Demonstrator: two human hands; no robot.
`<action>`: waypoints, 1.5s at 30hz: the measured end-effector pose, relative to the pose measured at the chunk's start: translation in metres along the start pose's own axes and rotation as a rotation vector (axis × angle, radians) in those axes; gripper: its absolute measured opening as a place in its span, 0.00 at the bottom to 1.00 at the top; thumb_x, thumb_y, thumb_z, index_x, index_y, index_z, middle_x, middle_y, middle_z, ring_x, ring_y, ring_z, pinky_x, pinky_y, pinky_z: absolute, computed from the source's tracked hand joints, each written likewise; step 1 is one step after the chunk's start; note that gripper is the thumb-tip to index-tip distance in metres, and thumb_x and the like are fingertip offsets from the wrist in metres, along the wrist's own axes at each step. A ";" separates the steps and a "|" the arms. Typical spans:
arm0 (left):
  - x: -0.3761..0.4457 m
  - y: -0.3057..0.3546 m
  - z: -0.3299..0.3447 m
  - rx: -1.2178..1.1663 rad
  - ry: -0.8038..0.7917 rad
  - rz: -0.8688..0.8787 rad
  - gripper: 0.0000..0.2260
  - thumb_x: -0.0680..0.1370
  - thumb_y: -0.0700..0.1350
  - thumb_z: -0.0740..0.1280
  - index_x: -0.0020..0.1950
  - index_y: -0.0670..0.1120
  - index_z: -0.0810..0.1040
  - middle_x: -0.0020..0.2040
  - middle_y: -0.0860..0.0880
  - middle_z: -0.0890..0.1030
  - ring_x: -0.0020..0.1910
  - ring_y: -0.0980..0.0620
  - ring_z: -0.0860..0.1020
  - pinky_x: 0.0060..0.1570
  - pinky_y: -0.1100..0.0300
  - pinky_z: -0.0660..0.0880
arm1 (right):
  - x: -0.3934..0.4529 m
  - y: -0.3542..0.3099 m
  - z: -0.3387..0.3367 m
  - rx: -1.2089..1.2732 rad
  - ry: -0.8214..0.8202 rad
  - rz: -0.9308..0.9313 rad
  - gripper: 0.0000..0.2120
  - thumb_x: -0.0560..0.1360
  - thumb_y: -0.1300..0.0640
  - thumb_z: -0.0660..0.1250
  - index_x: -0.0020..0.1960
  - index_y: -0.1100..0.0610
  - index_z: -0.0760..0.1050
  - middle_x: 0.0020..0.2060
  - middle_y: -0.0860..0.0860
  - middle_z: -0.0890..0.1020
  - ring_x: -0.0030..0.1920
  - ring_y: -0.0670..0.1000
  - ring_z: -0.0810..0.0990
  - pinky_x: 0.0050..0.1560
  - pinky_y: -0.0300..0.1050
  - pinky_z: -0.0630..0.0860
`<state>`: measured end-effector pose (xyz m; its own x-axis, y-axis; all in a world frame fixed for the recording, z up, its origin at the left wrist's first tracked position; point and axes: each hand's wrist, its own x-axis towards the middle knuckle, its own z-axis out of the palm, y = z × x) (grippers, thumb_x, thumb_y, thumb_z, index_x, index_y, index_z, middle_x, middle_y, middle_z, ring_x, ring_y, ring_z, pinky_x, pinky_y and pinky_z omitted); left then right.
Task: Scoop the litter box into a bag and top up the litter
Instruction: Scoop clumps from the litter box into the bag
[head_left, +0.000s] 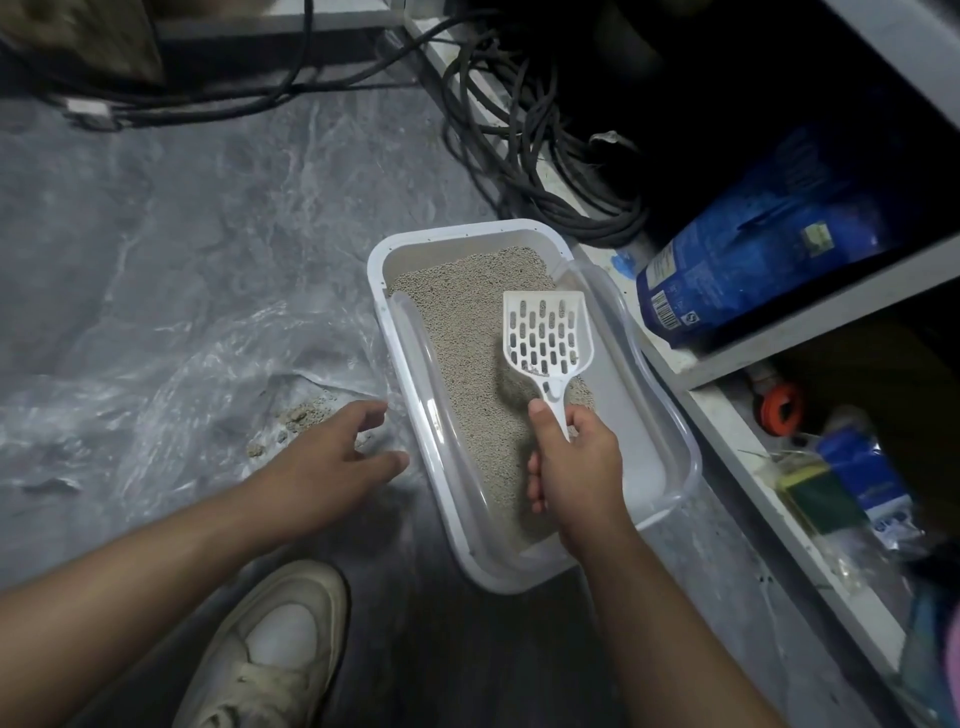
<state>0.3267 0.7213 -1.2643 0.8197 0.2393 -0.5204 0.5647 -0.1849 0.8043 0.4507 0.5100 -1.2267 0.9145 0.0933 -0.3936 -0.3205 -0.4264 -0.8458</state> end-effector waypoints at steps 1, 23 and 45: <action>-0.001 0.000 -0.001 -0.004 0.007 0.005 0.32 0.73 0.61 0.73 0.75 0.58 0.69 0.73 0.60 0.72 0.57 0.54 0.83 0.60 0.44 0.80 | 0.000 -0.001 0.001 0.007 -0.003 0.001 0.11 0.80 0.48 0.66 0.48 0.56 0.75 0.26 0.53 0.75 0.21 0.51 0.71 0.22 0.41 0.69; -0.036 -0.036 -0.090 0.498 0.545 0.189 0.26 0.70 0.46 0.67 0.69 0.46 0.77 0.74 0.45 0.73 0.73 0.42 0.71 0.73 0.42 0.67 | -0.062 -0.042 0.022 0.135 -0.236 -0.081 0.02 0.81 0.61 0.65 0.50 0.60 0.75 0.29 0.57 0.79 0.24 0.54 0.74 0.24 0.47 0.73; -0.032 -0.059 -0.081 0.423 0.490 0.060 0.29 0.77 0.35 0.68 0.77 0.48 0.69 0.82 0.48 0.59 0.80 0.49 0.61 0.70 0.63 0.57 | -0.090 0.013 0.127 -0.910 -0.315 -0.521 0.11 0.81 0.59 0.57 0.62 0.54 0.70 0.53 0.51 0.75 0.50 0.55 0.80 0.43 0.44 0.68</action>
<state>0.2598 0.8019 -1.2718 0.7687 0.6055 -0.2058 0.5901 -0.5475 0.5933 0.3328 0.6101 -1.2475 0.7396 0.6255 -0.2485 0.5080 -0.7610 -0.4034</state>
